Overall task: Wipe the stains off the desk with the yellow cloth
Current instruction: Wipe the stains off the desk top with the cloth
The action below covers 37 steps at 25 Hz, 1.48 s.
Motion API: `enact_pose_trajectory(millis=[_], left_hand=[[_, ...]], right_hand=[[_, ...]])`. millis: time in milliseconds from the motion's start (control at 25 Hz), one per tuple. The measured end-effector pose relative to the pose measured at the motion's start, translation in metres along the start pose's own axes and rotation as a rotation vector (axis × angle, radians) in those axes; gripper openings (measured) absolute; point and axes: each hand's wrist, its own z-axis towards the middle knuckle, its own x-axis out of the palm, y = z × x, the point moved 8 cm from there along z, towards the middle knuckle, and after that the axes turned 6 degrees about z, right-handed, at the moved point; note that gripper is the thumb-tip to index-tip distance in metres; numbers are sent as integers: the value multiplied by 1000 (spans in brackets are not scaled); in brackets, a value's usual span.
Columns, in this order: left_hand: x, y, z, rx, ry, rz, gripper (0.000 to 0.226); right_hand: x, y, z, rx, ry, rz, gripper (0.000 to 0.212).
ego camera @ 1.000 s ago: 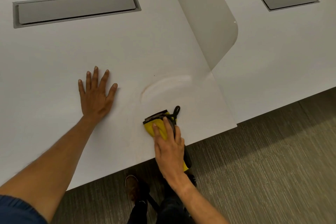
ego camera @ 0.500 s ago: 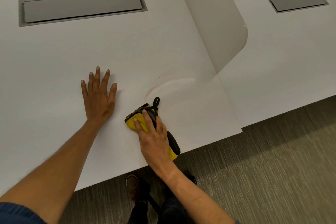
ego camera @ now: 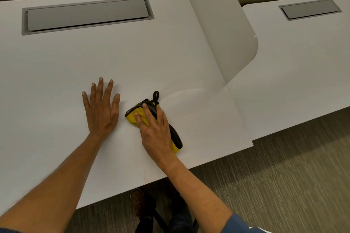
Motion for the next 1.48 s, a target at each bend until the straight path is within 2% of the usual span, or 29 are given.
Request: enact_pose_trajectory(millis=[280, 760, 1480], left_hand=[[3, 1, 1, -5, 16, 0, 60], [6, 1, 1, -14, 69, 22, 63], [9, 1, 1, 0, 100, 118, 65]], right_hand=[[-9, -18, 29, 17, -61, 13, 54], [-35, -94, 64, 213, -164, 95, 53], [-82, -226, -3, 500, -261, 41, 44]])
